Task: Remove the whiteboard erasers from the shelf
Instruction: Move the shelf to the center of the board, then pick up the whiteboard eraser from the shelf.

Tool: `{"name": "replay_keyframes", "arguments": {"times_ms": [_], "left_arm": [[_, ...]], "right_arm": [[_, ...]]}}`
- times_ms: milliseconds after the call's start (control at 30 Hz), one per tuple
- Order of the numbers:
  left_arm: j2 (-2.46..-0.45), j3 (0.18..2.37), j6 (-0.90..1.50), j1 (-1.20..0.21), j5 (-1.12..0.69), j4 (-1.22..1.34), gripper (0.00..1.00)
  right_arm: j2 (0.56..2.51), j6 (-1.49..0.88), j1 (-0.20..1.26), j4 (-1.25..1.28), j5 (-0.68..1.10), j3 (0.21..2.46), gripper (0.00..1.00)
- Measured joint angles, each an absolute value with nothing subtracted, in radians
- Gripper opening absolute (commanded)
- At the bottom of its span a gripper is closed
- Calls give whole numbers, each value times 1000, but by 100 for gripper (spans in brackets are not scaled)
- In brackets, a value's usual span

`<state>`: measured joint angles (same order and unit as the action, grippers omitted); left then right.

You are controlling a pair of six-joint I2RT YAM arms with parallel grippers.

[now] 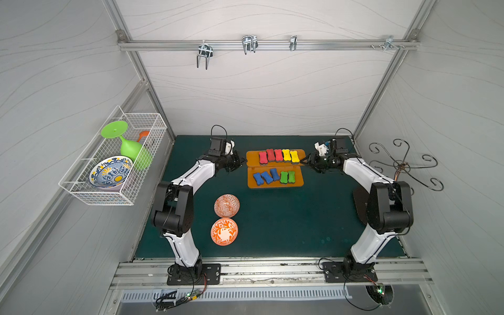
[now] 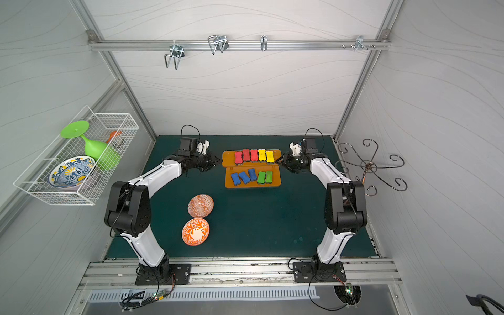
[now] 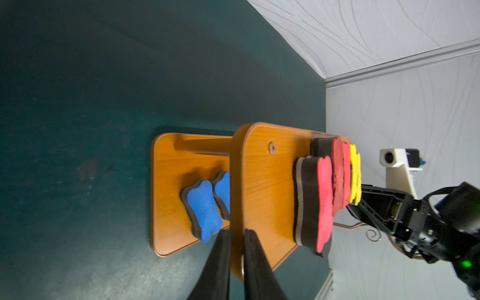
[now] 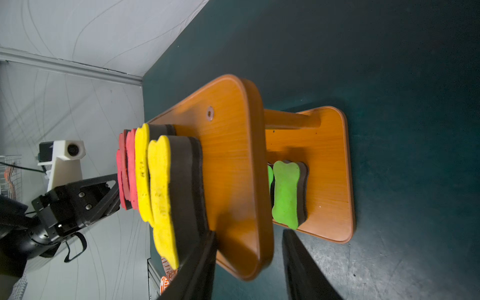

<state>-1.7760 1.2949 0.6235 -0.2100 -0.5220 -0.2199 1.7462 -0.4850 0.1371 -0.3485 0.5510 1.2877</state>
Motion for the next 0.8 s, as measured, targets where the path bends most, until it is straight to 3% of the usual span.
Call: {"name": "replay_keyframes", "arguments": {"times_ms": [333, 533, 800], "left_arm": [[-1573, 1245, 578, -239, -311, -382, 23], [-1443, 1182, 522, -305, -215, -453, 23], [-1420, 1163, 474, -314, -155, -532, 23]], "right_arm": [[1594, -454, 150, -406, 408, 1286, 53], [1561, -381, 259, -475, 305, 1348, 56], [1562, -279, 358, -557, 219, 1377, 58]]}}
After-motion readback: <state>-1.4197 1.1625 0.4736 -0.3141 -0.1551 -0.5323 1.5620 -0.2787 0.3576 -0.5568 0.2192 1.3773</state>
